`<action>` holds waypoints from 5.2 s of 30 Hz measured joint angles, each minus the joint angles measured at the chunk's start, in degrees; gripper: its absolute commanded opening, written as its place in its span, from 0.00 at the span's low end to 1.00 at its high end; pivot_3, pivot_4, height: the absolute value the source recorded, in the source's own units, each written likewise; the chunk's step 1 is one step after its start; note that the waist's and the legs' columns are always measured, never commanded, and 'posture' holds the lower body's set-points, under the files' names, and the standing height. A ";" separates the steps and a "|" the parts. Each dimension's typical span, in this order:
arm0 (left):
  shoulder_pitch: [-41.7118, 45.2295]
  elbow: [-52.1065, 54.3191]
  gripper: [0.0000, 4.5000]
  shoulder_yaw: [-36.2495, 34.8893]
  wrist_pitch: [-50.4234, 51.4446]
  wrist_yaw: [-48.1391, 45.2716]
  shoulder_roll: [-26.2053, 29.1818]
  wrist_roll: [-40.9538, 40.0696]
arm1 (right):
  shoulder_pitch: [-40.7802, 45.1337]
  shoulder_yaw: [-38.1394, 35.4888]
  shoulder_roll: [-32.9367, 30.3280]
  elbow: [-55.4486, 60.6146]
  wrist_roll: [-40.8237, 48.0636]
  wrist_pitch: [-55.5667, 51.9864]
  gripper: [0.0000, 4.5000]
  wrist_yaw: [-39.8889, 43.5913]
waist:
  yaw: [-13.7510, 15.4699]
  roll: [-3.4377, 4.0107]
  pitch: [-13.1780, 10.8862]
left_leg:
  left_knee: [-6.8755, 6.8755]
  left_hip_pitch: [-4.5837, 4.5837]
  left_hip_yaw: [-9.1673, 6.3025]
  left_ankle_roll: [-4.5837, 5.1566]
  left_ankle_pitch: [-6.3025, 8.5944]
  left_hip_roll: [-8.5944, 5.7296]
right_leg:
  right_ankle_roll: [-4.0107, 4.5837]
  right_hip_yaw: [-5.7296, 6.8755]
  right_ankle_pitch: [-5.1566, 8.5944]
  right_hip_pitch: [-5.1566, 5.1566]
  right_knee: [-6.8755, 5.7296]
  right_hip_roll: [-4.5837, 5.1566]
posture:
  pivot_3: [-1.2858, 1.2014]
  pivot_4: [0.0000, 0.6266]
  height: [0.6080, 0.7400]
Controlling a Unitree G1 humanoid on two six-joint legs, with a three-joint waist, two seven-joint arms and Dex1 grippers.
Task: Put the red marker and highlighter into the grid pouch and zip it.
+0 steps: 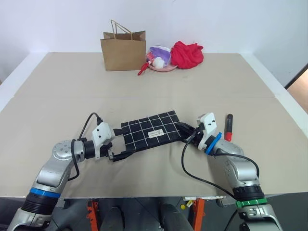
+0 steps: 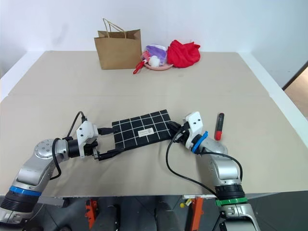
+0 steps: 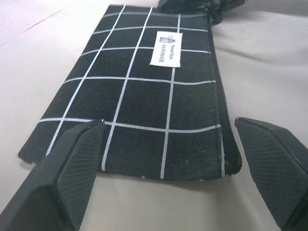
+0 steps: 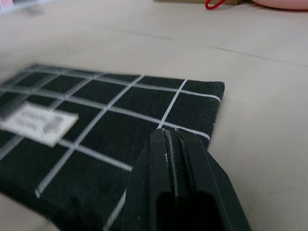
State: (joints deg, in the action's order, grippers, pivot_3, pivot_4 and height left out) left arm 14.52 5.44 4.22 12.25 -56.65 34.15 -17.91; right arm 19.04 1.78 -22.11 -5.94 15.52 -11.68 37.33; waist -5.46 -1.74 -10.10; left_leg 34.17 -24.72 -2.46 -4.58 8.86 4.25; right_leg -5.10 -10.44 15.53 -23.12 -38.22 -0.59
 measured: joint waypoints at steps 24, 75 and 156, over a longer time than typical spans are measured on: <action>-0.03 0.46 1.00 0.46 0.16 1.42 -1.44 0.07 | 0.01 -0.42 2.51 2.24 -0.67 0.24 0.01 -2.52 | -0.26 -0.01 0.01 | 0.05 0.04 -0.12 0.00 -0.02 0.00 | 0.02 0.09 -0.01 0.11 0.00 0.00 | 0.52 0.24 1.00; 11.92 -27.98 0.82 7.36 -40.01 -9.26 -1.44 11.21 | -0.69 2.11 1.66 0.60 -3.01 1.83 0.00 1.26 | -0.22 0.28 0.21 | 0.11 0.15 -0.11 0.08 -0.16 -0.01 | 0.24 0.11 0.03 0.27 -0.01 0.00 | 0.52 0.24 1.00; 10.16 -7.63 0.00 3.08 -5.72 -12.60 -5.15 -1.68 | -5.35 4.70 -2.29 20.26 4.16 -3.20 0.01 6.93 | 0.90 0.48 0.18 | -0.12 -0.33 -0.90 0.11 -0.38 -0.03 | 0.32 0.93 0.05 -0.01 -0.09 0.00 | 0.52 0.24 1.00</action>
State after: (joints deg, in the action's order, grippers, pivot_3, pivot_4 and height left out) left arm 24.68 -2.18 7.30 6.53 -69.25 29.00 -19.59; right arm 13.69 6.48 -24.40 14.32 19.69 -14.87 44.26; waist -4.56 -1.26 -9.92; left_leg 34.06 -25.04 -3.36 -4.47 8.48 4.22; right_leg -4.78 -9.52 15.58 -23.13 -38.30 -0.59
